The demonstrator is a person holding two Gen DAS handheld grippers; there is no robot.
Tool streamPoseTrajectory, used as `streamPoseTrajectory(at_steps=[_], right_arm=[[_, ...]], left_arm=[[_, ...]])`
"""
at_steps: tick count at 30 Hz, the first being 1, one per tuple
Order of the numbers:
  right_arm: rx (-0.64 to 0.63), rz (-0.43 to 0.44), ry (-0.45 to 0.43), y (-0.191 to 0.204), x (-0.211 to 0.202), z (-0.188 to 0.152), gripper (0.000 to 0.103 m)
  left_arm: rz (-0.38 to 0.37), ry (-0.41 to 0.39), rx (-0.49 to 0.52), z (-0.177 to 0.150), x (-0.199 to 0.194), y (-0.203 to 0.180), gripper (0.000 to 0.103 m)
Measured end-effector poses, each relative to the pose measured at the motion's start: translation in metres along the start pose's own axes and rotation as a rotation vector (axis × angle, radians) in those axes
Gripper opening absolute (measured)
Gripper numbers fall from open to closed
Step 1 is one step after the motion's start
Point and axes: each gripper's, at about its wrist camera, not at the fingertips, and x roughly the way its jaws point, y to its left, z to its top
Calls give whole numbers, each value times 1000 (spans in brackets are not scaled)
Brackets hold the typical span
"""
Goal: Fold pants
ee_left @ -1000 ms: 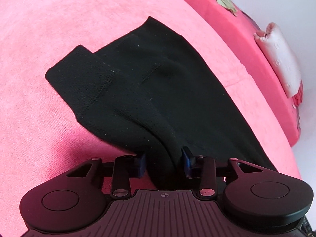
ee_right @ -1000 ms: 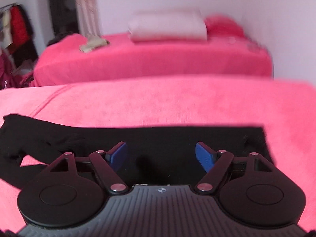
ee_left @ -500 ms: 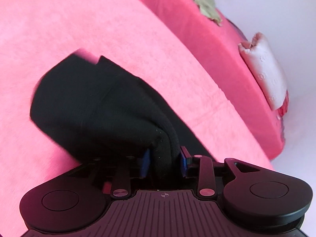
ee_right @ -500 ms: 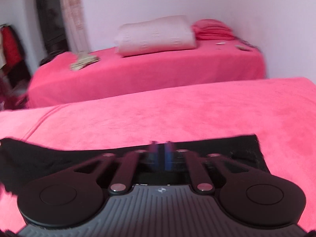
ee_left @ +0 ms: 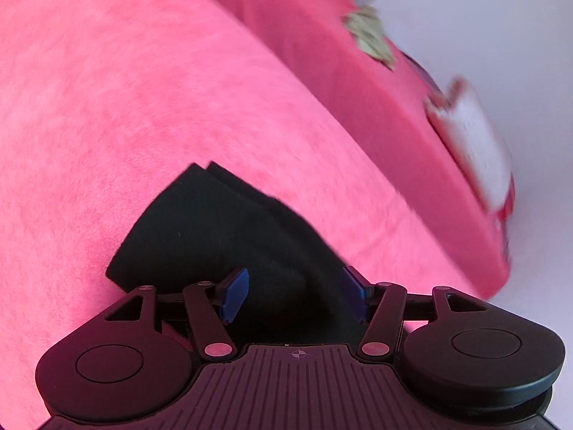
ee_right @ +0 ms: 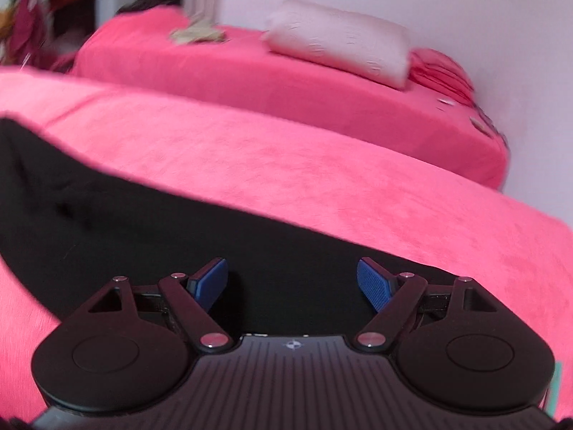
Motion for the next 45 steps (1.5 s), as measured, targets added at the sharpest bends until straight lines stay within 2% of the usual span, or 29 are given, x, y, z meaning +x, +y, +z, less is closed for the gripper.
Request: streamPoseTrajectory(at_steps=[2,5,7,10,12,13,14,16,17,22,24,25,26,28,30,32,33,35,36,37,39,42,45], right_arm=[[92,-20,-31,-20,-8,-3,85],[191,-41,-8,-44,-6,-11,85],[205,-44,20,-47,-3,-19,85],[158,-38,31,-38,4,-28,84],[176,-11,34,-35,10,-31,64],[203,11,34,-34,11,-32,34],[213,-4,24,-32,10,-30,24],[203,-38,4,-28,5,-28,12],[218,-41,-14,-29,0,-25,11],[336,-47,-201,-54,-39,-4,11],[385,-72,-229,-67,-32,-3,11],[412,-94,-202,-73,-20,-6,15],[438,-112,-133,-78,-2,-10,27],[447,-161,37,-80,25,-21,28],[418,-174,-19,-73,11,-27,31],[374,-222,-60,-66,-11,-27,62],[326,-258,-89,-59,-22,-25,66],[194,-304,-134,-40,-40,-19,68],[137,-278,-156,-26,-48,-16,68],[91,-215,-175,-14,-53,-14,71],[15,-33,-194,19,-57,-3,74],[-99,256,-161,81,-45,18,74],[-200,441,-127,144,-25,37,74]], left_arm=[[19,-1,113,-17,1,-8,103],[43,5,235,-39,14,-21,103],[37,23,254,-49,21,-19,103],[14,35,223,-53,36,-14,103],[8,22,205,-52,41,-12,103],[5,11,202,-52,41,-12,103],[5,3,202,-52,41,-12,103],[1,-6,202,-53,40,-12,103],[-1,-9,203,-53,39,-12,103],[-42,-41,198,-49,34,-14,103],[-51,-46,187,-46,41,-16,103],[-52,-47,178,-45,44,-15,103],[-47,-47,167,-45,47,-14,103],[-49,-49,159,-45,50,-12,103],[-51,-47,172,-46,46,-13,103],[-60,-54,193,-46,40,-15,103],[-62,-69,202,-46,34,-15,103],[-70,-112,205,-48,22,-12,103],[-78,-134,197,-51,16,-9,103],[-84,-156,190,-55,12,-5,103],[-75,-178,180,-64,7,1,103],[-62,-165,183,-79,7,10,103],[-59,-172,204,-91,0,17,103]])
